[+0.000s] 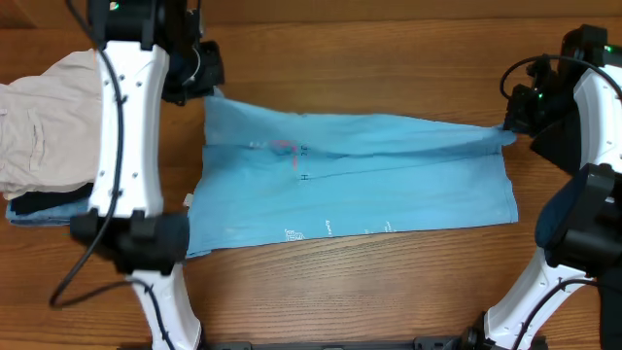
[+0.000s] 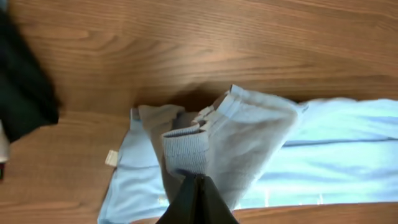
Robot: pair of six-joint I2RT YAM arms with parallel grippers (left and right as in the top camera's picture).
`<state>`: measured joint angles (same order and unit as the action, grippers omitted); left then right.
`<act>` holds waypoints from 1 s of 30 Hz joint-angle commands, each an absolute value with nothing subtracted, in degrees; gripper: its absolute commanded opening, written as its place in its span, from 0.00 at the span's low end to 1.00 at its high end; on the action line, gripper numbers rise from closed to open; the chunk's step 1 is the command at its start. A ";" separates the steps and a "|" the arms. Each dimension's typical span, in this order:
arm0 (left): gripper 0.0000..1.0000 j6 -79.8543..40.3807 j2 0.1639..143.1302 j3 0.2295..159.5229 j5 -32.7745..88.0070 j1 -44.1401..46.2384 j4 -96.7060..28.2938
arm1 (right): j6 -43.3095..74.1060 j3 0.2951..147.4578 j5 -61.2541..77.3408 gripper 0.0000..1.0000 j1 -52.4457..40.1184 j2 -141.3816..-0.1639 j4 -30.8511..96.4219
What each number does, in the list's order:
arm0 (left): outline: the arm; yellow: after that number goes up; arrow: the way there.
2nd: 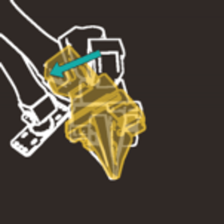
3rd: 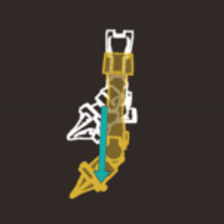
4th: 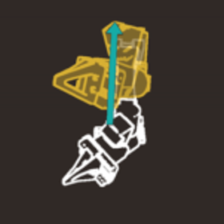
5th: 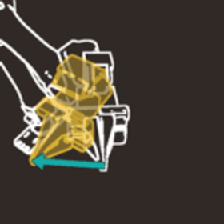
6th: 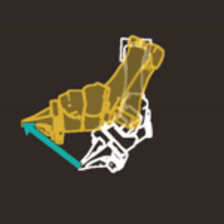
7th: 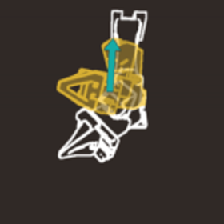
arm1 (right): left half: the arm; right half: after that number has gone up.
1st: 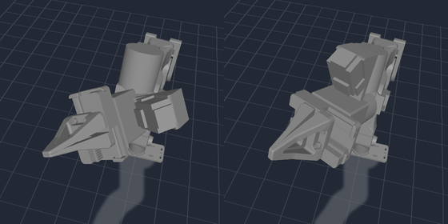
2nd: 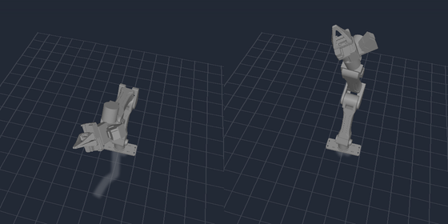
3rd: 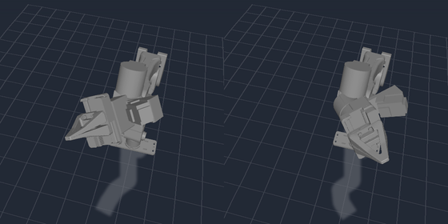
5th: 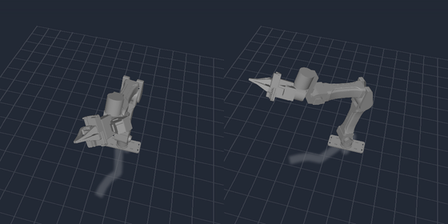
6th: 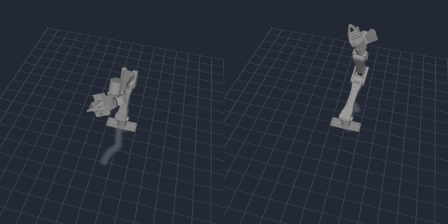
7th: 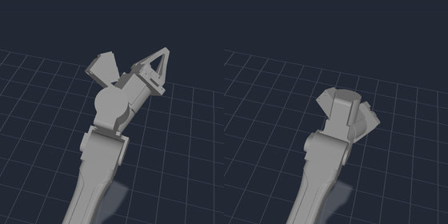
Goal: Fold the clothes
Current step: 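Fold the top edge down toward the bottom edge with both grippers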
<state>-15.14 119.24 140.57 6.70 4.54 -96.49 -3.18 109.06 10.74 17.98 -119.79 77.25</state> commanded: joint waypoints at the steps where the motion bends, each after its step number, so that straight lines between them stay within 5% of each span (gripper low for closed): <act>1: 0.04 -17.52 112.22 128.35 4.51 5.23 -96.82 | 0.30 110.34 11.68 0.04 18.13 -113.75 79.53; 14: 0.04 -18.87 111.31 86.13 -0.67 2.00 -84.36 | 11.99 99.50 -2.74 0.04 18.41 -113.80 82.98; 20: 0.04 -17.08 111.31 84.25 0.30 -6.44 -85.03 | 18.09 95.70 -9.63 0.04 18.90 -113.93 81.71; 30: 0.04 -17.45 111.31 80.73 0.23 -2.46 -83.88 | 18.09 85.69 -9.39 0.04 18.87 -114.02 73.60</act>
